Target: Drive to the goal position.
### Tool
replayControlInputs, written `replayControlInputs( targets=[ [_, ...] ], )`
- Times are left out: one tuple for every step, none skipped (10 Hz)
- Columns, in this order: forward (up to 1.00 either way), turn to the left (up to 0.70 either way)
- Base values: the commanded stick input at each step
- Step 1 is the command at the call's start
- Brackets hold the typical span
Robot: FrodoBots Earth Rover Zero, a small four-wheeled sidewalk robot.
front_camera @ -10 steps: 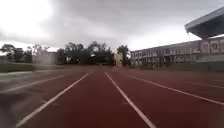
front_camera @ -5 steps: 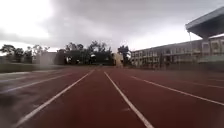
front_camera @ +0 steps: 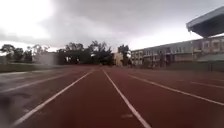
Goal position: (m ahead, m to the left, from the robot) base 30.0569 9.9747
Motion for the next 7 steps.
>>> replayControlInputs(
  targets=[
    [0.45, 0.00],
    [0.45, 0.00],
    [0.45, 0.00],
    [0.45, 0.00],
    [0.45, 0.00],
    [0.45, 0.00],
    [0.45, 0.00]
  ],
)
